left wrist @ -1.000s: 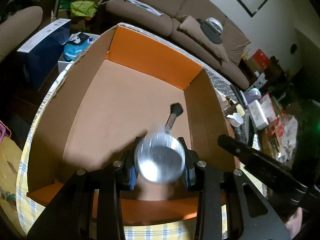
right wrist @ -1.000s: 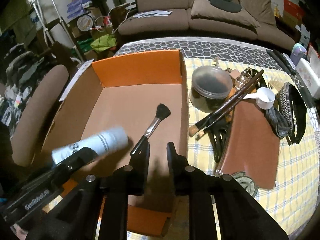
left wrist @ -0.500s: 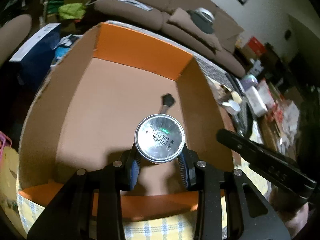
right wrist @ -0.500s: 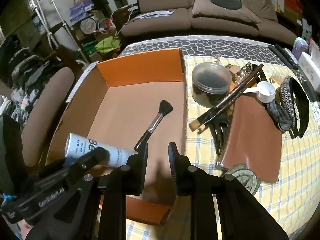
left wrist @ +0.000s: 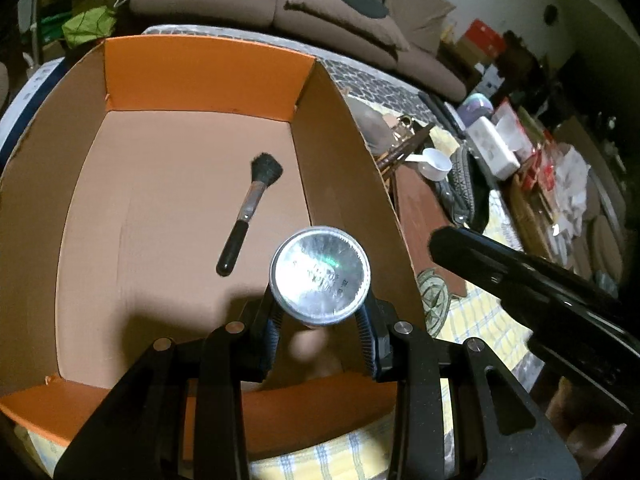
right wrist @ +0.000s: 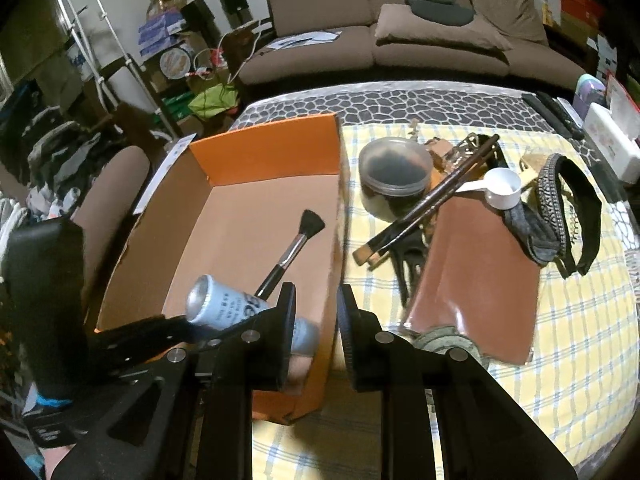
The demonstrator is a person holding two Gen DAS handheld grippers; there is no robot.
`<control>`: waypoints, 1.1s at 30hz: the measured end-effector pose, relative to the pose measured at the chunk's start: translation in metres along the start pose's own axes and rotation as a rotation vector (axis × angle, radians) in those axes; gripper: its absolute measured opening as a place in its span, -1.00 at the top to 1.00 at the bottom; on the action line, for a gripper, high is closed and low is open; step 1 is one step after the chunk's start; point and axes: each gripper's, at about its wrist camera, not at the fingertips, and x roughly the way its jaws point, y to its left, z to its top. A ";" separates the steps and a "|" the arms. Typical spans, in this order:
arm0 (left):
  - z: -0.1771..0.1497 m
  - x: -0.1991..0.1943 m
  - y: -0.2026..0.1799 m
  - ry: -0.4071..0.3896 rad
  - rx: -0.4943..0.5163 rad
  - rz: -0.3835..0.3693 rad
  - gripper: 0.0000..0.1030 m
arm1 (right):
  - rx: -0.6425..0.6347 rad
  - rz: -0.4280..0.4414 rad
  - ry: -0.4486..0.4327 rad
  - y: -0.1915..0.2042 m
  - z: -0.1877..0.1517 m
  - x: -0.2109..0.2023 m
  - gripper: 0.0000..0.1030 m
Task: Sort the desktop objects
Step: 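Lower the spray can into the box and open the left tool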
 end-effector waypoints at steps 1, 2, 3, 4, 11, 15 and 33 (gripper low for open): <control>0.003 0.001 0.000 0.000 0.000 0.002 0.38 | 0.004 0.001 -0.003 -0.002 0.000 -0.001 0.57; 0.007 0.004 0.000 0.000 -0.001 0.001 0.38 | 0.009 0.003 -0.006 -0.005 0.000 -0.002 0.57; 0.010 0.006 0.001 0.000 -0.005 -0.002 0.38 | 0.013 0.004 -0.007 -0.007 0.000 -0.002 0.57; 0.013 0.007 0.004 -0.001 -0.012 -0.005 0.38 | 0.016 0.004 -0.008 -0.009 0.000 -0.002 0.57; 0.029 0.022 0.014 -0.009 -0.072 -0.026 0.39 | 0.028 0.004 -0.001 -0.024 -0.001 0.000 0.56; 0.034 0.031 0.007 0.006 -0.047 0.000 0.39 | 0.047 0.002 0.006 -0.035 -0.003 0.005 0.56; 0.028 0.024 0.001 0.050 -0.044 -0.020 0.02 | 0.078 -0.013 0.025 -0.065 -0.019 0.007 0.56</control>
